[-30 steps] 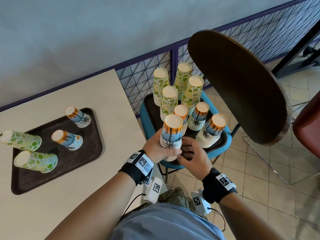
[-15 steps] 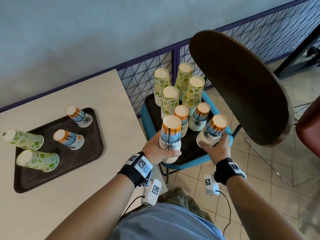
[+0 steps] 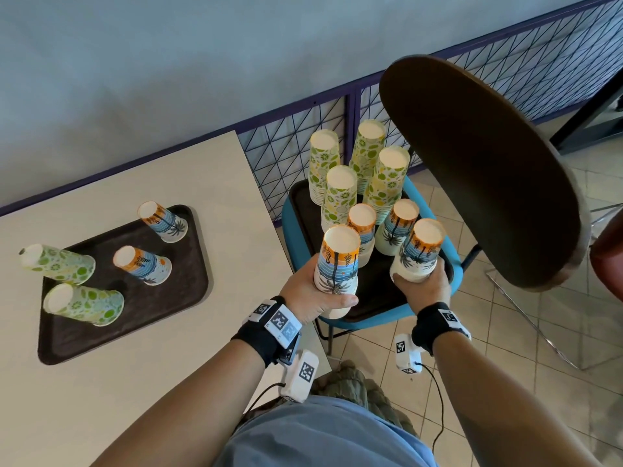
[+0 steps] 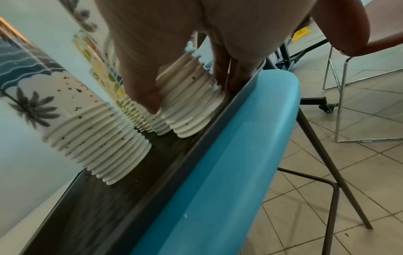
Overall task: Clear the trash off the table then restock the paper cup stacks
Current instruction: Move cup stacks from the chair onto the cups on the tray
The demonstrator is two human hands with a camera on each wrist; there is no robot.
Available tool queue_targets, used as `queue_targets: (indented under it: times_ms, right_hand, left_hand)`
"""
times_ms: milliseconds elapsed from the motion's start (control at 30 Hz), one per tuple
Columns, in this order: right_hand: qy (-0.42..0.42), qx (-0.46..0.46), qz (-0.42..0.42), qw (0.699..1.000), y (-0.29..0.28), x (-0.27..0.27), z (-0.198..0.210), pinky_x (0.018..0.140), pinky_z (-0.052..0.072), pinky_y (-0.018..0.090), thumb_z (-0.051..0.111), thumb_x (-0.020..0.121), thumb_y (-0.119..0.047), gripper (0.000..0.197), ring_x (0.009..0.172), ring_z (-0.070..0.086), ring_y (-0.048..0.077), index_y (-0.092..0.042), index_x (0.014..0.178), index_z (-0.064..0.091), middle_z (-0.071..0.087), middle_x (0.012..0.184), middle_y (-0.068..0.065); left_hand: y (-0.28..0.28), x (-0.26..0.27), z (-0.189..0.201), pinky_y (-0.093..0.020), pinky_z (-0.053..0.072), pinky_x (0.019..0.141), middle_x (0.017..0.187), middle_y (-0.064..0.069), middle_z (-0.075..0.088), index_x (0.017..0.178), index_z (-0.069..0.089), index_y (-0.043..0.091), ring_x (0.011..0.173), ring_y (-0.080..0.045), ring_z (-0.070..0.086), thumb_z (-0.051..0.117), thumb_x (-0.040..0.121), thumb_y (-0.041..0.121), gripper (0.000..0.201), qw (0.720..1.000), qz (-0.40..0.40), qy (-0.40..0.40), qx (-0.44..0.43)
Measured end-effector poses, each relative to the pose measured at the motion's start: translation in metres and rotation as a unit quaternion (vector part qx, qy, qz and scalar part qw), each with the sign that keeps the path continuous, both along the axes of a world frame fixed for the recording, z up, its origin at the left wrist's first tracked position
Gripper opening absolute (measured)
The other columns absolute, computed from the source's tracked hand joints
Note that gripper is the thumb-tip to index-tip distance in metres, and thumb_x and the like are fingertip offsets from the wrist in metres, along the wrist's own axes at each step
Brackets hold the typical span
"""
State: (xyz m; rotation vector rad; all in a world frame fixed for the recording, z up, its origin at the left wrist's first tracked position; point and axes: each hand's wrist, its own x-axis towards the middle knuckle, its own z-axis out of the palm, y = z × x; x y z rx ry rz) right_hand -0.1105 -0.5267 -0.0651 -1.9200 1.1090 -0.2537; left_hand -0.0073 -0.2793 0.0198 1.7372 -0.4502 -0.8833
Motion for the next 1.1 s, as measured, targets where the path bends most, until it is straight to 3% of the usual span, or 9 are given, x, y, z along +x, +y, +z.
queue_targets:
  times_ms: [233, 367, 467, 567, 700, 800, 867, 1000, 1100]
  right_hand:
    - [-0.001, -0.018, 0.014, 1.000, 0.000, -0.002, 0.009, 0.103, 0.050, 0.051, 0.087, 0.064, -0.044, 0.076, 0.122, 0.056, 0.029, -0.033, 0.126, 0.045, 0.060, 0.126, -0.002]
    - [-0.021, -0.005, 0.010, 1.000, 0.006, -0.012, 0.017, 0.093, 0.055, 0.046, 0.085, 0.060, -0.051, 0.072, 0.110, 0.062, 0.024, -0.036, 0.118, 0.047, 0.064, 0.118, -0.004]
    - [-0.039, 0.013, 0.010, 0.999, 0.018, -0.024, 0.027, 0.087, 0.054, 0.039, 0.091, 0.063, -0.039, 0.071, 0.101, 0.063, 0.021, -0.028, 0.120, 0.051, 0.066, 0.113, -0.004]
    - [-0.057, 0.031, 0.031, 0.997, 0.034, -0.037, 0.033, 0.086, 0.054, 0.036, 0.095, 0.064, -0.028, 0.069, 0.099, 0.064, 0.019, -0.025, 0.121, 0.054, 0.067, 0.110, -0.005]
    - [-0.062, 0.046, 0.097, 0.992, 0.060, -0.044, 0.029, 0.092, 0.059, 0.045, 0.095, 0.058, -0.037, 0.075, 0.104, 0.068, 0.016, -0.031, 0.123, 0.058, 0.071, 0.116, -0.006]
    - [-0.068, 0.064, 0.149, 0.984, 0.086, -0.033, 0.032, 0.094, 0.058, 0.046, 0.092, 0.055, -0.045, 0.080, 0.109, 0.068, 0.014, -0.038, 0.125, 0.055, 0.070, 0.119, -0.009]
    - [-0.073, 0.065, 0.194, 0.976, 0.104, -0.018, 0.037, 0.095, 0.058, 0.044, 0.094, 0.057, -0.040, 0.078, 0.109, 0.067, 0.014, -0.035, 0.124, 0.056, 0.070, 0.119, -0.007]
    - [-0.075, 0.061, 0.270, 0.958, 0.143, 0.028, 0.054, 0.093, 0.052, 0.030, 0.095, 0.061, -0.032, 0.069, 0.108, 0.066, 0.014, -0.030, 0.120, 0.060, 0.070, 0.115, -0.006]
    - [-0.094, 0.071, 0.316, 0.941, 0.177, 0.071, 0.069, 0.086, 0.047, 0.011, 0.095, 0.062, -0.030, 0.067, 0.099, 0.064, -0.003, -0.031, 0.120, 0.060, 0.069, 0.112, -0.012]
  left_hand:
    - [0.002, -0.001, 0.000, -0.058, 0.052, 0.109, 0.124, 0.001, 0.076, 0.131, 0.064, 0.024, 0.118, -0.023, 0.070, 0.095, 0.060, 0.059, 0.085, 1.000, -0.003, -0.008, 0.000]
    - [0.007, -0.002, -0.001, -0.059, 0.051, 0.109, 0.124, -0.001, 0.076, 0.131, 0.064, 0.023, 0.118, -0.026, 0.070, 0.096, 0.061, 0.058, 0.085, 1.000, 0.002, -0.001, -0.006]
    - [0.016, -0.001, 0.000, -0.060, 0.052, 0.108, 0.123, -0.003, 0.076, 0.130, 0.065, 0.022, 0.118, -0.027, 0.071, 0.097, 0.063, 0.052, 0.079, 1.000, 0.015, -0.002, -0.007]
    - [0.030, -0.002, 0.004, -0.050, 0.055, 0.108, 0.120, -0.003, 0.077, 0.123, 0.068, 0.025, 0.114, -0.023, 0.072, 0.096, 0.067, 0.040, 0.064, 0.999, 0.034, -0.009, -0.006]
    - [0.060, -0.004, 0.002, -0.047, 0.055, 0.108, 0.122, -0.004, 0.076, 0.129, 0.064, 0.017, 0.116, -0.024, 0.071, 0.095, 0.070, 0.030, 0.068, 0.997, 0.080, -0.002, -0.016]
    - [0.086, -0.006, 0.003, -0.034, 0.058, 0.099, 0.120, -0.008, 0.077, 0.130, 0.064, 0.008, 0.113, -0.024, 0.073, 0.093, 0.073, 0.017, 0.065, 0.991, 0.130, 0.019, -0.027]
    - [0.105, -0.007, 0.005, -0.031, 0.059, 0.095, 0.117, -0.005, 0.079, 0.127, 0.067, 0.010, 0.111, -0.021, 0.074, 0.094, 0.070, 0.023, 0.065, 0.985, 0.166, 0.024, -0.033]
    - [0.144, -0.005, 0.008, -0.039, 0.059, 0.095, 0.110, -0.005, 0.080, 0.118, 0.072, 0.014, 0.106, -0.022, 0.075, 0.094, 0.065, 0.024, 0.058, 0.967, 0.247, 0.025, -0.046]
    - [0.181, 0.005, 0.010, -0.053, 0.057, 0.102, 0.114, -0.009, 0.080, 0.120, 0.071, 0.012, 0.108, -0.027, 0.074, 0.098, 0.061, 0.027, 0.067, 0.945, 0.322, 0.011, -0.046]
